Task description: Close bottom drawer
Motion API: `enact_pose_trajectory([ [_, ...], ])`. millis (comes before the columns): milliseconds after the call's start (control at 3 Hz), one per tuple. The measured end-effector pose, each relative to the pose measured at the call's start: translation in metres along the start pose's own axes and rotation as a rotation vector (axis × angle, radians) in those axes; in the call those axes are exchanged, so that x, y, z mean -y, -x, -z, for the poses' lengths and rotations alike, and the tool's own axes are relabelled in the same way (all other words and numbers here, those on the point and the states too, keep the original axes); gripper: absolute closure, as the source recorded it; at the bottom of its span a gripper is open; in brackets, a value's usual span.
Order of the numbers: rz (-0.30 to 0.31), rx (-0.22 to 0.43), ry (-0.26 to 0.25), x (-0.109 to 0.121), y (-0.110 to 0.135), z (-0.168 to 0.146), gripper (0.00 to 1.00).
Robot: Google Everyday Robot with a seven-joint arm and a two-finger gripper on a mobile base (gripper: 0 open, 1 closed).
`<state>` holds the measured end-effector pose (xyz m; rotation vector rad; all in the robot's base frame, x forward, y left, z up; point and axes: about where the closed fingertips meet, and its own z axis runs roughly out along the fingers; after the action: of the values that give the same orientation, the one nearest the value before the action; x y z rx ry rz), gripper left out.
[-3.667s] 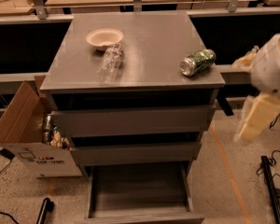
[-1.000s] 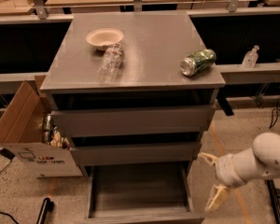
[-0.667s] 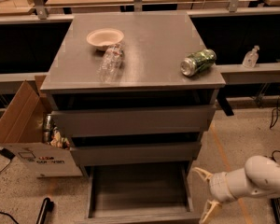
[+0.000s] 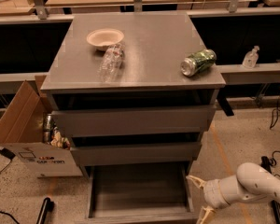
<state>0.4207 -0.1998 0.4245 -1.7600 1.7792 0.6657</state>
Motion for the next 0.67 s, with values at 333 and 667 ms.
enact_pose_trajectory([
  [333, 0.022, 0.021, 0.017, 0.002, -0.036, -0.049, 0.00],
  [667, -0.001, 0.054, 0.020, -0.012, -0.085, -0.110, 0.26],
])
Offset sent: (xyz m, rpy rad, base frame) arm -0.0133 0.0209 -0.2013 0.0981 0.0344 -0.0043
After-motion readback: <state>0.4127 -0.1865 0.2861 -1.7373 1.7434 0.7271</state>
